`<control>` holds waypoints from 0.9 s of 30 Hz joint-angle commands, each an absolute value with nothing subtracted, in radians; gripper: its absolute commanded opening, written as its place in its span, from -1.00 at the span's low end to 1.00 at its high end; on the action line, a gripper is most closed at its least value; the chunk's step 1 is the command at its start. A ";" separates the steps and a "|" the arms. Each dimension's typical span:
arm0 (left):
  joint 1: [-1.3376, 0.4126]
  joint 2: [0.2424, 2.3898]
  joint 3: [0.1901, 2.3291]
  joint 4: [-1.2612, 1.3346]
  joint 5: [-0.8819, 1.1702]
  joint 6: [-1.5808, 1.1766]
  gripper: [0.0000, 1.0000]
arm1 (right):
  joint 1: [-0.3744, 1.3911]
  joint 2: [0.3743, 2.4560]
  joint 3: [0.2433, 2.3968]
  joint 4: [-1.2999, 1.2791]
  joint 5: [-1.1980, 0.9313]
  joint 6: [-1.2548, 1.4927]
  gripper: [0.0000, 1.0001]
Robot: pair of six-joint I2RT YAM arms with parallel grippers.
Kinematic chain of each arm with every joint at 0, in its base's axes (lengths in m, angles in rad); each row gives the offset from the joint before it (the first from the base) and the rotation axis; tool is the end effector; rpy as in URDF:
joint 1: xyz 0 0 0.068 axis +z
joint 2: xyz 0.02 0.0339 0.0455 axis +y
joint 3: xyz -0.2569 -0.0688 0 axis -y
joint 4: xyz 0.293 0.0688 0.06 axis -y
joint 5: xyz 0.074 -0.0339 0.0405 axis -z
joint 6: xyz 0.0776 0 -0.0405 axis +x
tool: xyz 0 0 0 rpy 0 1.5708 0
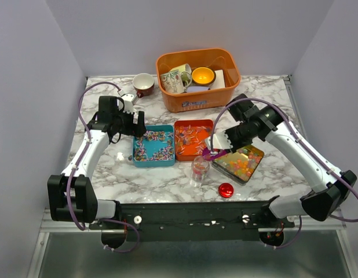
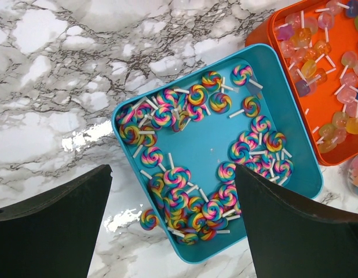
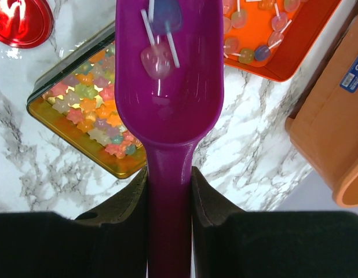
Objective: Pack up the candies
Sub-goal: Place the fake candies in the packing bottle.
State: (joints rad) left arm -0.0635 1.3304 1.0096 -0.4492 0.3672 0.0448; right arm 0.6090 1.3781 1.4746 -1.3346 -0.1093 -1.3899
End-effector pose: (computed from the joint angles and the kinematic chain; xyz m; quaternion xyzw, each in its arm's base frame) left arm 0.3584 -0.0507 0.2256 0.1201 0.9002 -0.1717 0.3816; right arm 0.2462 0.1820 0.3107 -0.8332 0.5249 -0.0131 0.1734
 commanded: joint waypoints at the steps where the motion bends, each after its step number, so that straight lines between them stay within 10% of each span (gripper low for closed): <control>1: -0.049 1.313 1.005 -0.416 0.388 0.021 0.97 | 0.647 1.373 1.483 -1.496 -0.006 -1.417 -0.99; 27: -0.115 1.322 0.805 -0.216 0.546 -0.081 0.97 | 0.618 1.676 1.712 -1.350 0.250 -1.333 -0.99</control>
